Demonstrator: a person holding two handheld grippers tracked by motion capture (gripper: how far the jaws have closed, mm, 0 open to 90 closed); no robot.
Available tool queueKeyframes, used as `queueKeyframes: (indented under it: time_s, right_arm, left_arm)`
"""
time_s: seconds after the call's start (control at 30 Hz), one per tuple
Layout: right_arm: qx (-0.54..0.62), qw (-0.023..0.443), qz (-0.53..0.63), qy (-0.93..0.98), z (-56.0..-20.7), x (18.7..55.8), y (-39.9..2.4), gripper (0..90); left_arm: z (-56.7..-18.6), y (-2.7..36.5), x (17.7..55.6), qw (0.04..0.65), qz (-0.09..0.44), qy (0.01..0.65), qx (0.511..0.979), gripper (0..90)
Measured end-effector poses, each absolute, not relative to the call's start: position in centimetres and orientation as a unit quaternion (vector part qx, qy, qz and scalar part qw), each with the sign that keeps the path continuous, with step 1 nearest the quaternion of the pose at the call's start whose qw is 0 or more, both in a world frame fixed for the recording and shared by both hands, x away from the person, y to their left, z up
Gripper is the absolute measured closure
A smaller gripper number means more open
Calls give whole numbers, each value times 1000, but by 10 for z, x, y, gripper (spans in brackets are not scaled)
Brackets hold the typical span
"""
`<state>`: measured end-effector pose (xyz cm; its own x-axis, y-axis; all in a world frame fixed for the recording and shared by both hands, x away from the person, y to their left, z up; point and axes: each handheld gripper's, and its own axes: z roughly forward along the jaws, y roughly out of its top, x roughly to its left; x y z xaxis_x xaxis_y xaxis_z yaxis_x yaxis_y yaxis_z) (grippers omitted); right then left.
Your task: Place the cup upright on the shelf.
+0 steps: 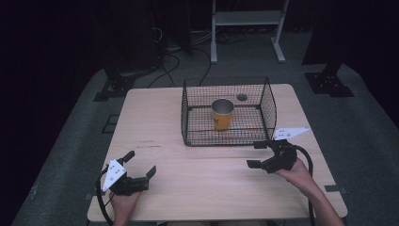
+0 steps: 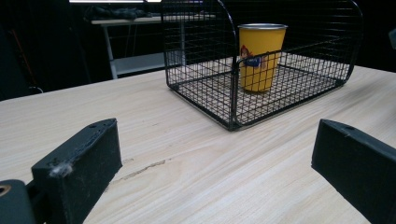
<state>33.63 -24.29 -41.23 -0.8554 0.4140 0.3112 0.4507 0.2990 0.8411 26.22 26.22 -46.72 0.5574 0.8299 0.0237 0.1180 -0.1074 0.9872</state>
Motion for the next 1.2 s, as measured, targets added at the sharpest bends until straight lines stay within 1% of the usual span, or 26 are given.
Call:
queueKeyframes:
  time_s: [0.23,0.73,0.97,1.2]
  right_arm:
    - [-276,19,-525,-805,-425,326,-245,55]
    - [-284,10,-531,-798,-440,307,-250,55]
    - [-293,-1,-538,-790,-448,297,-255,55]
    - [-318,-12,-570,-758,-461,287,-263,55]
  left_arm:
    - [-467,262,262,568,314,351,675,8]
    - [-467,262,262,568,315,351,675,8]
    - [-467,262,262,566,316,351,676,8]
    - [-467,262,262,566,316,351,676,8]
